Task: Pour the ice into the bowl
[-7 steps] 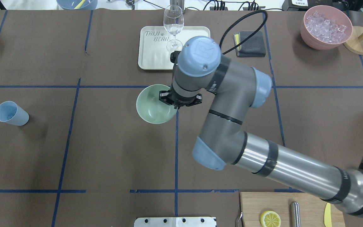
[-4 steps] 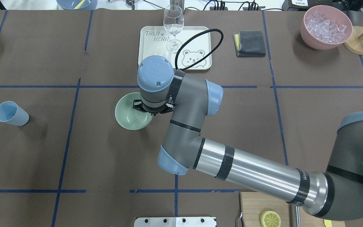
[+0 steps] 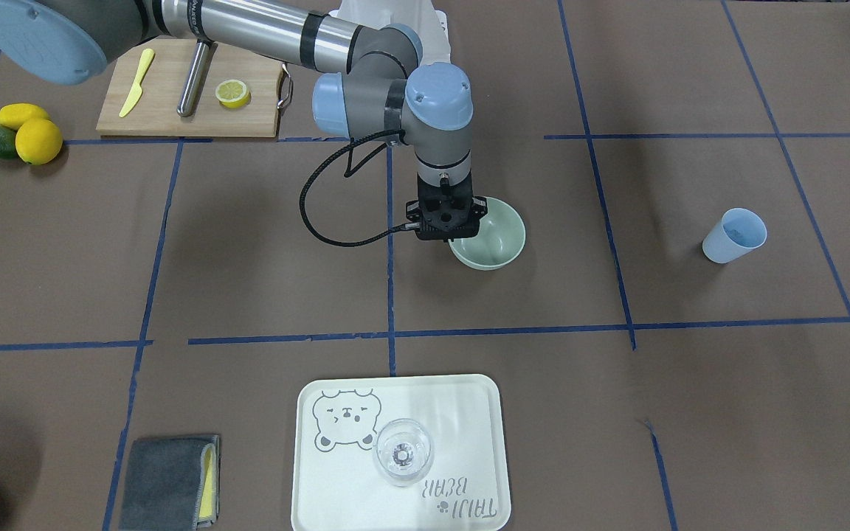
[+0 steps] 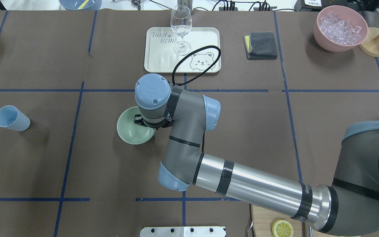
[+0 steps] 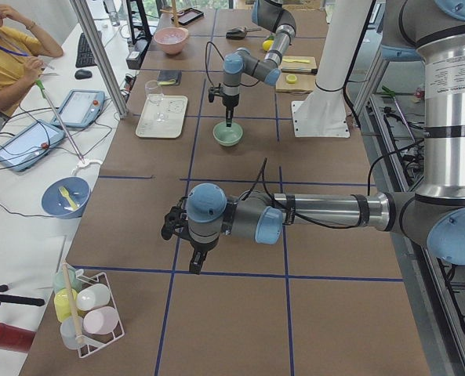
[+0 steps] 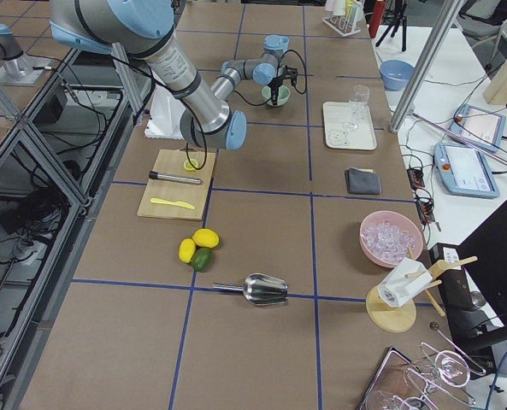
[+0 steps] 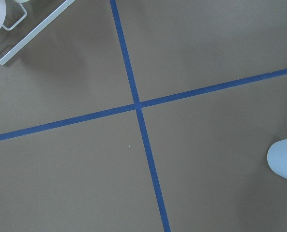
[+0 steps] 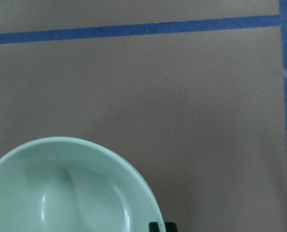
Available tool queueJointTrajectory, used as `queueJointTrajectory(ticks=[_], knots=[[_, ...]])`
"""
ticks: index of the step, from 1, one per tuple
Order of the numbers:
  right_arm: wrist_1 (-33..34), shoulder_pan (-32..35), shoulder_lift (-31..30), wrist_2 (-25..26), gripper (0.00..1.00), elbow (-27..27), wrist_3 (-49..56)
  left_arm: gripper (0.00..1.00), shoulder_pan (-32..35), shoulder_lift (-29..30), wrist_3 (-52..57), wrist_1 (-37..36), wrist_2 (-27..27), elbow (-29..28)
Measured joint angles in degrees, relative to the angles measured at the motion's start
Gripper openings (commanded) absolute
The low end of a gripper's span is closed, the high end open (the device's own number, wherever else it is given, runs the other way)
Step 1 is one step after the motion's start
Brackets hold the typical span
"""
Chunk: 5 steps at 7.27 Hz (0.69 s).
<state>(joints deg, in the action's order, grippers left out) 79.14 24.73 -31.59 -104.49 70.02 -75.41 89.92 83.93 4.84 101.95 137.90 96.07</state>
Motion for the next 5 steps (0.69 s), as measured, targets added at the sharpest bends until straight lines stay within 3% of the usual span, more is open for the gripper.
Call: queueJointTrajectory(ticks=[3, 5], knots=[[-0.1, -0.3, -0.1, 3.2, 1.0, 0.6, 0.6, 1.0, 0.0, 0.0, 0.0, 0.0, 0.0, -0.1], [1.1, 3.1, -1.2, 2.5, 1.0, 3.9, 3.7, 1.0, 0.0, 0.0, 0.0, 0.1, 0.0, -0.1]])
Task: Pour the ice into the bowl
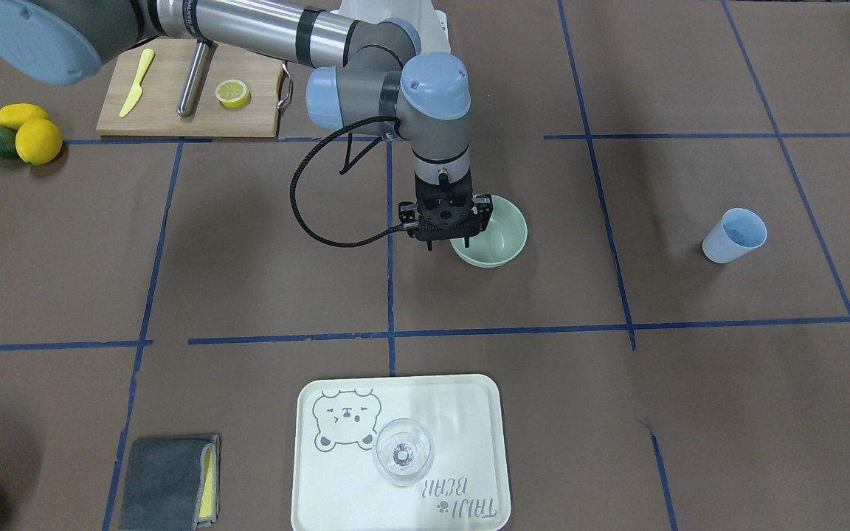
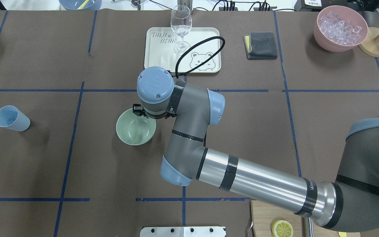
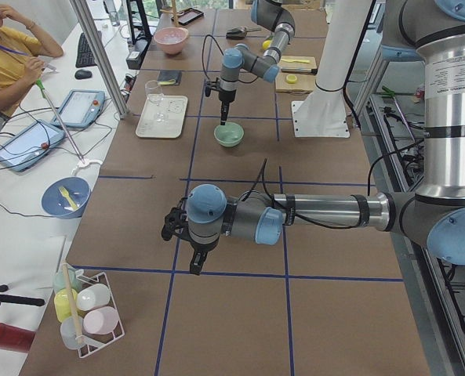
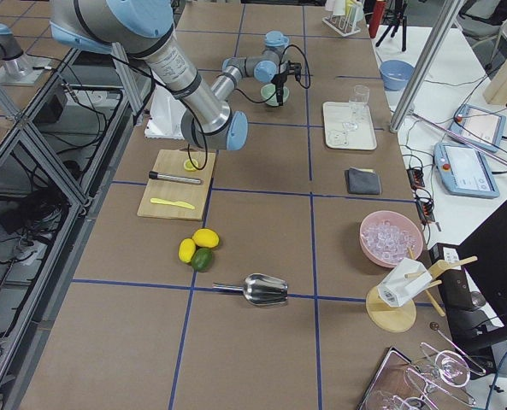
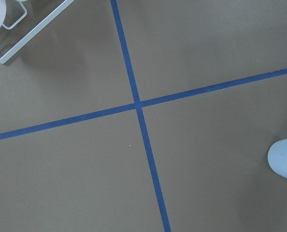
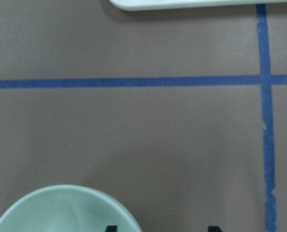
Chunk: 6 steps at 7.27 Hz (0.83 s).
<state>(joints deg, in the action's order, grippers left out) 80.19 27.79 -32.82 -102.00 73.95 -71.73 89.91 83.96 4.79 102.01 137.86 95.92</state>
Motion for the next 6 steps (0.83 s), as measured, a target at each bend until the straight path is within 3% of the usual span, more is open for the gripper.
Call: queueJointTrajectory(ticks=[2, 4, 6], knots=[[3.4, 6.5, -5.9, -5.2, 1.0, 7.6, 7.9, 1.0, 0.0, 0.0, 0.0, 1.8, -0.3, 0.1], [6.6, 15.6, -16.2, -13.5, 1.0, 16.7, 22.1, 1.0, 0.0, 0.0, -0.2, 3.6, -0.5, 0.2], [8.0, 25.2, -25.8, -18.7, 1.0, 20.8, 39.1, 1.0, -0.1, 0.0, -0.2, 5.1, -0.3, 1.5]])
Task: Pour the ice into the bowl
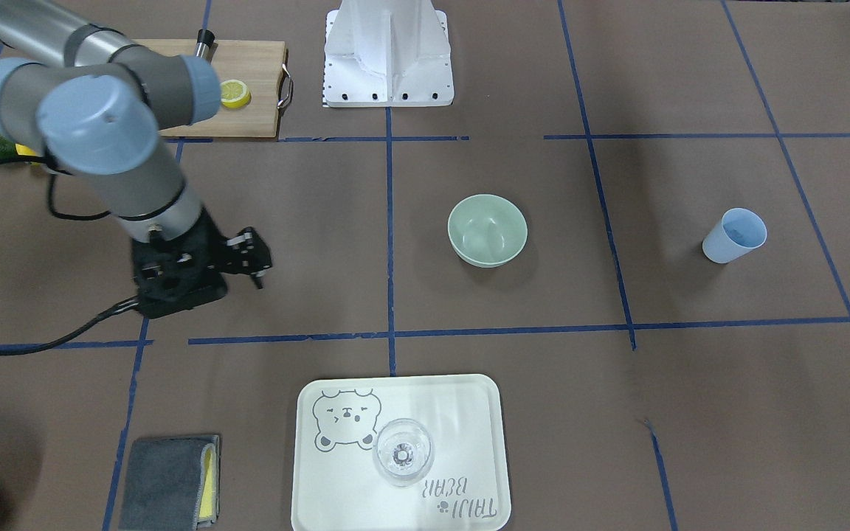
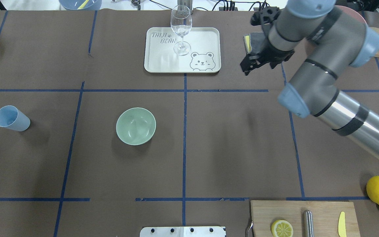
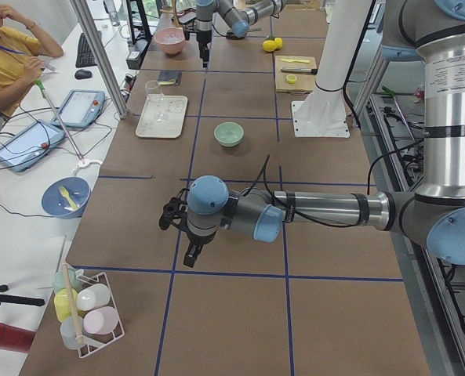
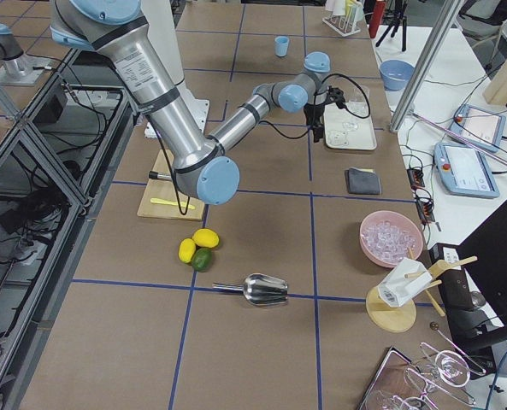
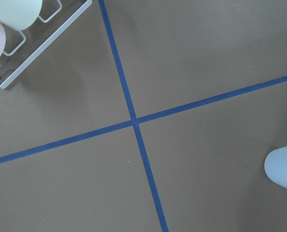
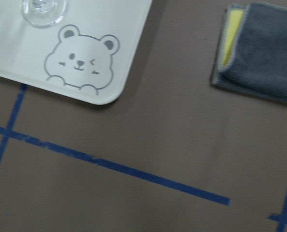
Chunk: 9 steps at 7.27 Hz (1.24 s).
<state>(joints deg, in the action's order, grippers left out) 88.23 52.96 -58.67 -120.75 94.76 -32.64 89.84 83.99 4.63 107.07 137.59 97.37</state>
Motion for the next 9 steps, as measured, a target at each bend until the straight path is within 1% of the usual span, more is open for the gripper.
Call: queueJointTrajectory(ticks=[1, 2, 4, 5, 6, 7, 8, 9], knots=[[0.5, 5.0, -5.1, -1.5, 1.0, 0.9, 8.5, 1.0, 0.0, 0.0, 0.0, 2.6, 0.1, 0.1], [0.7, 9.8, -10.1, -2.1, 1.0, 1.8, 15.4, 1.0, 0.0, 0.1, -0.3, 6.8, 0.1, -0.1], [0.5, 18.5, -18.6, -3.3, 1.0, 2.2, 28.6, 1.0, 0.0, 0.3, -1.8, 19.4, -0.1, -0.3], [0.5, 22.9, -22.2, -5.6, 1.0, 2.1, 33.9, 1.0, -0.1, 0.5, -5.9, 24.9, -0.1, 0.0], [0.4, 26.8, -25.4, -8.1, 1.0, 2.2, 36.3, 1.0, -0.6, 0.6, -12.3, 30.8, -0.3, 0.0], [0.3, 29.3, -27.8, -9.2, 1.0, 2.4, 37.1, 1.0, -2.4, 0.5, -19.4, 36.4, -1.2, 0.0], [0.2, 30.7, -29.2, -9.8, 1.0, 2.6, 37.4, 1.0, -6.2, 0.3, -27.1, 42.0, -4.4, 0.1], [0.2, 31.2, -29.9, -10.0, 1.0, 2.8, 37.4, 1.0, -11.5, -0.3, -34.4, 47.4, -10.4, 0.4]])
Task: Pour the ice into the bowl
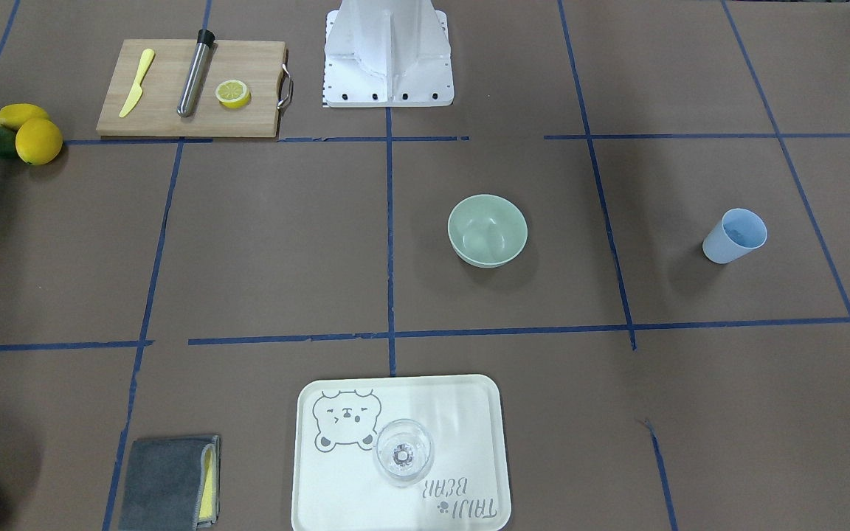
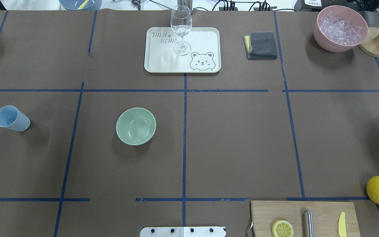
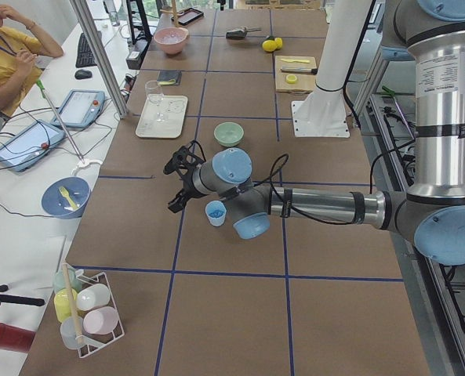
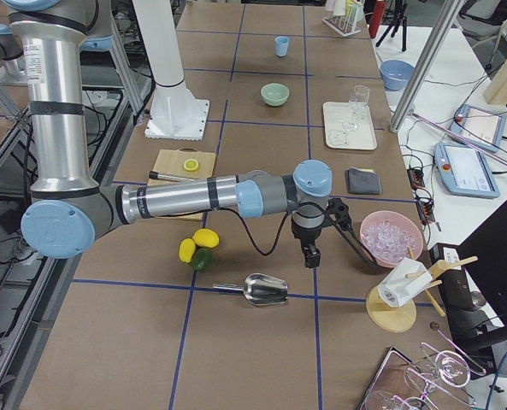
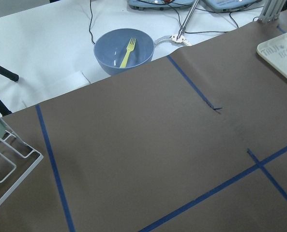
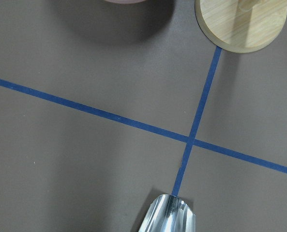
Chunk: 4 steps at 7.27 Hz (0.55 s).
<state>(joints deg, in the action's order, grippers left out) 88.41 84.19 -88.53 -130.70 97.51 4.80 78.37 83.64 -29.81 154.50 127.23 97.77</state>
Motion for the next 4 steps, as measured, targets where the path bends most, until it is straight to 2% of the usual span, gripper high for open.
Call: queueJointTrajectory(ticks=[2, 3, 4], knots=[[-0.1, 0.3, -0.4, 0.0, 1.0, 0.1, 0.0, 1.0, -12.2, -3.3, -10.1, 6.9, -16.2, 2.0], [-0.1, 0.3, -0.4, 0.1, 1.0, 0.1, 0.0, 1.0, -16.8, -6.1, -12.5, 7.9, -21.4, 3.5], [-0.1, 0.3, -0.3, 0.1, 1.0, 0.1, 0.0, 1.0, -19.6, -9.5, -14.0, 8.3, -24.1, 4.9]])
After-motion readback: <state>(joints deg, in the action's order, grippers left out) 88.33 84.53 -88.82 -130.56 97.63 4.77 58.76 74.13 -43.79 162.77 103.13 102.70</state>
